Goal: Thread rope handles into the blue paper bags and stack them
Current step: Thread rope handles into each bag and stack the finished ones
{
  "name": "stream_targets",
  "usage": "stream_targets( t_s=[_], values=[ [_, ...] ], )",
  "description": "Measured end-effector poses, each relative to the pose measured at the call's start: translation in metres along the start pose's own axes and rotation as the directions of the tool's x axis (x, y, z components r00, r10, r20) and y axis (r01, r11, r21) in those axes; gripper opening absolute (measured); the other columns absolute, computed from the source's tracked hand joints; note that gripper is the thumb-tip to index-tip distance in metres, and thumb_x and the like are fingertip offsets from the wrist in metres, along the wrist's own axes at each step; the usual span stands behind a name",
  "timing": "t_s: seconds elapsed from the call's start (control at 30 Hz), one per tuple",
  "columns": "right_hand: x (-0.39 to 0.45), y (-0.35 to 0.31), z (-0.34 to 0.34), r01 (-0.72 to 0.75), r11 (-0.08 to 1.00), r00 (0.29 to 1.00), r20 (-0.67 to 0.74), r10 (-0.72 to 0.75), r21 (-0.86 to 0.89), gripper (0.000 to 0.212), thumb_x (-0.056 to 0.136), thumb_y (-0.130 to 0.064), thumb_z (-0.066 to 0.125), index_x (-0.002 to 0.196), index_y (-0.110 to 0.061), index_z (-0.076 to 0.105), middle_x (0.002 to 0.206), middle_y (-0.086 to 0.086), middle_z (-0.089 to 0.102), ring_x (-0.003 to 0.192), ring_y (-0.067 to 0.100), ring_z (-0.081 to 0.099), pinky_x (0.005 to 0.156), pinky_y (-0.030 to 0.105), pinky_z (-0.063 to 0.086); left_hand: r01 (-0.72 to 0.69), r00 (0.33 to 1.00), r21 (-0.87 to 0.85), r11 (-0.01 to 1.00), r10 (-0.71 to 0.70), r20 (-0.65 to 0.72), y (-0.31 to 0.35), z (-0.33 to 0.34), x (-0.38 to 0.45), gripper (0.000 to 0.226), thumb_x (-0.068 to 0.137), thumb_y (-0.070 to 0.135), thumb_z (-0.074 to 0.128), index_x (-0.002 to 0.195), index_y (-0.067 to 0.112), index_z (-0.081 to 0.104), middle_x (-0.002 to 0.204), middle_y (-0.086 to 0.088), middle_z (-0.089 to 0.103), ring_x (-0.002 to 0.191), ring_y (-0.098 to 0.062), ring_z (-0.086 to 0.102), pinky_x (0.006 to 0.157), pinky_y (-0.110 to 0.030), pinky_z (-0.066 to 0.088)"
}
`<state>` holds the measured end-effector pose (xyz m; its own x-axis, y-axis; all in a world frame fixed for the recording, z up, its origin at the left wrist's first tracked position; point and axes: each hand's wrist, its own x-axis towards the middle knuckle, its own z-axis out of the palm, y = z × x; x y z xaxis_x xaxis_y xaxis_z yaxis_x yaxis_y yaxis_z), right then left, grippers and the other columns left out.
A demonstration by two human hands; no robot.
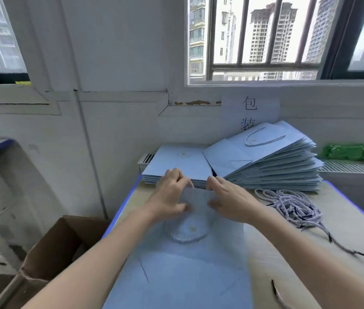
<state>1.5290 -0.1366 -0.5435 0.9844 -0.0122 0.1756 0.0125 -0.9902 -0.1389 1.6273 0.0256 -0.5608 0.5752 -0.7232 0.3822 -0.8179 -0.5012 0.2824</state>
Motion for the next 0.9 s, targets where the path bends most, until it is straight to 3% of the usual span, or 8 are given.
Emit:
stream_targets(
  t_s=[0.13,0.23,0.37,0.47,0.53,0.6,0.7,0.9],
  values=[
    [0.021,0.016,-0.067,-0.009,0.998,0.973,-0.232,-0.004,-0.055,0.022,0.089,-0.018,0.053,0.107,-0.013,0.041,0.107,0.005,0.041,0.088,0.031,0.05,0.063,0.037,0.037,-0.161,0.905,0.113,0.981,0.192,-0.379,0.026,-0.032,0.045,0.044,0.068,0.015,0.075,0.106,0.005,0.056,0.113,-0.01,0.042,0.102,-0.022,0.033,0.095,-0.032,0.031],
    [0.045,0.041,-0.116,-0.163,0.984,0.915,-0.384,0.124,-0.07,0.027,0.091,-0.015,0.051,0.116,-0.007,0.041,0.116,0.01,0.042,0.102,0.032,0.049,0.069,0.034,0.034,-0.16,0.861,0.109,0.981,0.192,-0.47,0.044,-0.047,0.073,0.053,0.074,0.014,0.072,0.121,0.005,0.05,0.13,-0.013,0.037,0.119,-0.027,0.031,0.105,-0.031,0.025],
    [0.062,0.072,-0.128,-0.326,0.907,0.9,-0.381,0.211,-0.267,0.055,0.09,-0.01,0.048,0.139,-0.014,0.025,0.141,0.012,0.023,0.133,0.03,0.021,0.112,0.044,0.017,0.043,0.969,0.067,0.997,-0.026,-0.244,0.052,-0.033,0.079,0.041,0.088,0.03,0.058,0.124,0.013,0.048,0.129,-0.007,0.034,0.123,-0.024,0.031,0.103,-0.034,0.029],
    [0.051,0.064,-0.085,-0.081,0.958,0.993,-0.107,0.053,-0.276,0.05,0.094,-0.025,0.048,0.141,-0.026,0.032,0.153,0.002,0.018,0.14,0.024,0.015,0.117,0.044,0.012,0.179,0.977,0.152,0.972,-0.193,0.086,0.039,-0.005,0.068,0.049,0.093,0.043,0.049,0.133,0.015,0.041,0.134,-0.008,0.034,0.127,-0.025,0.029,0.103,-0.035,0.028],
    [0.035,0.053,-0.05,0.107,0.959,0.987,0.141,-0.072,-0.264,0.054,0.091,-0.037,0.052,0.142,-0.033,0.034,0.154,-0.004,0.02,0.142,0.016,0.012,0.115,0.041,0.009,0.212,0.948,0.195,0.958,-0.25,0.198,0.024,0.011,0.061,0.057,0.095,0.047,0.043,0.142,0.015,0.033,0.145,-0.011,0.028,0.136,-0.027,0.023,0.111,-0.038,0.022],
    [0.028,0.051,-0.024,0.162,0.94,0.966,0.243,-0.089,-0.299,0.061,0.089,-0.04,0.054,0.144,-0.04,0.027,0.153,-0.006,0.02,0.142,0.015,0.009,0.112,0.045,0.007,0.266,0.927,0.198,0.943,-0.307,0.215,0.01,0.021,0.06,0.062,0.098,0.048,0.037,0.148,0.013,0.023,0.156,-0.01,0.016,0.144,-0.026,0.01,0.118,-0.04,0.01],
    [0.035,0.059,-0.007,0.129,0.903,0.979,0.197,-0.05,-0.409,0.054,0.097,-0.04,0.041,0.146,-0.041,0.018,0.157,-0.002,0.011,0.144,0.019,0.003,0.112,0.052,0.006,0.316,0.91,0.168,0.934,-0.349,0.226,-0.007,0.027,0.065,0.066,0.1,0.045,0.032,0.152,0.011,0.009,0.161,-0.008,0.0,0.148,-0.02,-0.005,0.12,-0.037,-0.001],
    [0.047,0.045,0.014,-0.046,0.798,0.967,0.175,0.188,-0.601,0.054,0.102,-0.03,0.028,0.151,-0.025,0.004,0.157,0.014,0.0,0.144,0.032,0.003,0.108,0.056,0.014,0.284,0.896,0.275,0.918,-0.357,0.264,-0.026,0.032,0.072,0.069,0.1,0.051,0.025,0.153,0.011,0.004,0.161,-0.006,-0.002,0.148,-0.018,-0.002,0.12,-0.037,-0.001]
  ],
)
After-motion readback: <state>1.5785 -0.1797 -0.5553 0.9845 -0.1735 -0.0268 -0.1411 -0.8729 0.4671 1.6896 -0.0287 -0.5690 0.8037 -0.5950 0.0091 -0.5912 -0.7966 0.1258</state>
